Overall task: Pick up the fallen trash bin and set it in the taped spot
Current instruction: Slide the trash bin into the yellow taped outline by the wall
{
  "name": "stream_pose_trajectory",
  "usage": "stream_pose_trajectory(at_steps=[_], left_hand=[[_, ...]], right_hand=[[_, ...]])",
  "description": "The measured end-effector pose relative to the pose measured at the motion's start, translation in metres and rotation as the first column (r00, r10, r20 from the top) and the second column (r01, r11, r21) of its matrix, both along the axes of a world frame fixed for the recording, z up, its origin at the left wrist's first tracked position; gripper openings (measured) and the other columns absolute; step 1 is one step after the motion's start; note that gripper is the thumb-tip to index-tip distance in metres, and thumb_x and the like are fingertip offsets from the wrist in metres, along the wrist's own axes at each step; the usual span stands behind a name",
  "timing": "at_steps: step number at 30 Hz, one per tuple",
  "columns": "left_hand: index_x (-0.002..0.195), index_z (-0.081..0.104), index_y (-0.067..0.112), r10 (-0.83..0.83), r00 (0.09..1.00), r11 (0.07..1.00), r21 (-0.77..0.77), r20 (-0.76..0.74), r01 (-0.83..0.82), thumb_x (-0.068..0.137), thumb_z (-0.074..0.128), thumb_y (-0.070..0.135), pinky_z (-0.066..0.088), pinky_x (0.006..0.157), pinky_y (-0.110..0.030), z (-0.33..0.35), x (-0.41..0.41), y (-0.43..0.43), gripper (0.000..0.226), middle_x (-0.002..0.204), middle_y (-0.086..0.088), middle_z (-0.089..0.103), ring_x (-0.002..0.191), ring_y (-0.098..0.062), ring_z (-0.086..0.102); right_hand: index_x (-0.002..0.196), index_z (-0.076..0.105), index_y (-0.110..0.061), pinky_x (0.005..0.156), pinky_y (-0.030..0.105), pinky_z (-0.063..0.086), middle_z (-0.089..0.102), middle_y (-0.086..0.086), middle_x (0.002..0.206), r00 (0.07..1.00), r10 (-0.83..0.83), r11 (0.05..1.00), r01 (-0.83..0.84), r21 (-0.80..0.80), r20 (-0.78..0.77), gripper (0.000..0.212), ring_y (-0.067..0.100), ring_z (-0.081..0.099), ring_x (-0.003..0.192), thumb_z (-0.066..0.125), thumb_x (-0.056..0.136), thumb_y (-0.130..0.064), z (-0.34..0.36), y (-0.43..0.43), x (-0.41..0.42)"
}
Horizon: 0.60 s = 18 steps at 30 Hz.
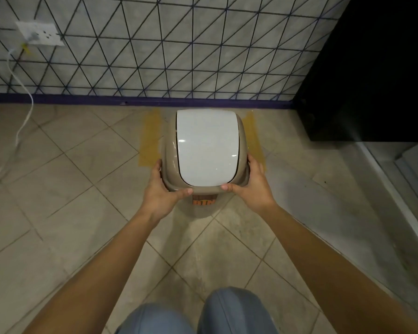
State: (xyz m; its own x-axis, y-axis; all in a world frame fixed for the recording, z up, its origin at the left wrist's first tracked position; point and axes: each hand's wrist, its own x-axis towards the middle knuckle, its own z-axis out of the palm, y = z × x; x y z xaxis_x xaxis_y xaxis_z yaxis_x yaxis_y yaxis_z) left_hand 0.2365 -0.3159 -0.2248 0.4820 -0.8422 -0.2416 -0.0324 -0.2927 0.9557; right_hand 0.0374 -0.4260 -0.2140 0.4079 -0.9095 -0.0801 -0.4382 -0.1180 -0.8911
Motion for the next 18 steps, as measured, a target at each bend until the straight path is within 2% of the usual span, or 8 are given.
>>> stream_pose_trajectory(at_steps=[3, 6, 11, 15, 18], left_hand=[[0.149, 0.008, 0.025, 0.005, 1.0, 1.0, 0.004, -0.027, -0.005, 0.061, 0.086, 0.012, 0.038, 0.108, -0.041, -0.001, 0.009, -0.012, 0.117, 0.147, 0.002, 0.037, 0.13, -0.017, 0.041], [0.149, 0.008, 0.024, 0.012, 0.999, 1.0, 0.007, -0.04, -0.011, 0.059, 0.087, 0.012, 0.038, 0.108, -0.042, -0.001, 0.015, -0.02, 0.12, 0.146, 0.001, 0.039, 0.13, -0.017, 0.042], [0.147, 0.013, 0.023, 0.016, 0.999, 1.0, 0.014, -0.038, -0.015, 0.058, 0.087, 0.011, 0.04, 0.106, -0.042, 0.0, 0.024, -0.038, 0.117, 0.142, -0.001, 0.044, 0.126, -0.018, 0.046], [0.146, 0.017, 0.02, -0.022, 1.0, 1.0, 0.0, -0.016, 0.022, 0.057, 0.087, 0.01, 0.042, 0.104, -0.044, 0.003, 0.032, -0.055, 0.114, 0.138, 0.0, 0.045, 0.124, -0.019, 0.047], [0.147, 0.013, 0.02, -0.036, 0.999, 0.999, -0.005, 0.008, 0.036, 0.06, 0.086, 0.011, 0.043, 0.103, -0.038, 0.005, 0.036, -0.065, 0.114, 0.136, 0.002, 0.043, 0.123, -0.017, 0.046]], right_hand=[[0.145, 0.024, -0.028, 0.097, 0.025, 0.032, 0.031, -0.013, 0.128, 1.0, -0.004, 1.0, 0.004, 0.001, -0.009, 0.111, 0.004, 0.033, 0.12, 0.089, 0.054, -0.03, 0.002, -0.011, 0.009], [0.143, 0.027, -0.029, 0.098, 0.026, 0.035, 0.033, -0.011, 0.134, 1.0, 0.005, 1.0, -0.005, 0.002, -0.026, 0.109, 0.007, 0.035, 0.124, 0.089, 0.053, -0.032, 0.005, -0.02, 0.016], [0.144, 0.027, -0.026, 0.107, 0.041, 0.038, 0.037, 0.0, 0.143, 0.999, 0.007, 1.0, -0.007, 0.003, -0.047, 0.11, 0.017, 0.037, 0.132, 0.089, 0.053, -0.032, 0.009, -0.036, 0.026], [0.144, 0.026, -0.023, 0.108, 0.038, 0.035, 0.037, 0.002, 0.144, 0.999, -0.003, 1.0, 0.002, -0.029, -0.039, 0.109, 0.017, 0.034, 0.133, 0.088, 0.055, -0.031, 0.006, -0.049, 0.029], [0.146, 0.023, -0.022, 0.109, 0.035, 0.032, 0.034, 0.003, 0.146, 0.999, 0.003, 0.999, -0.005, -0.041, -0.048, 0.109, 0.017, 0.031, 0.135, 0.086, 0.058, -0.032, 0.005, -0.058, 0.033]])
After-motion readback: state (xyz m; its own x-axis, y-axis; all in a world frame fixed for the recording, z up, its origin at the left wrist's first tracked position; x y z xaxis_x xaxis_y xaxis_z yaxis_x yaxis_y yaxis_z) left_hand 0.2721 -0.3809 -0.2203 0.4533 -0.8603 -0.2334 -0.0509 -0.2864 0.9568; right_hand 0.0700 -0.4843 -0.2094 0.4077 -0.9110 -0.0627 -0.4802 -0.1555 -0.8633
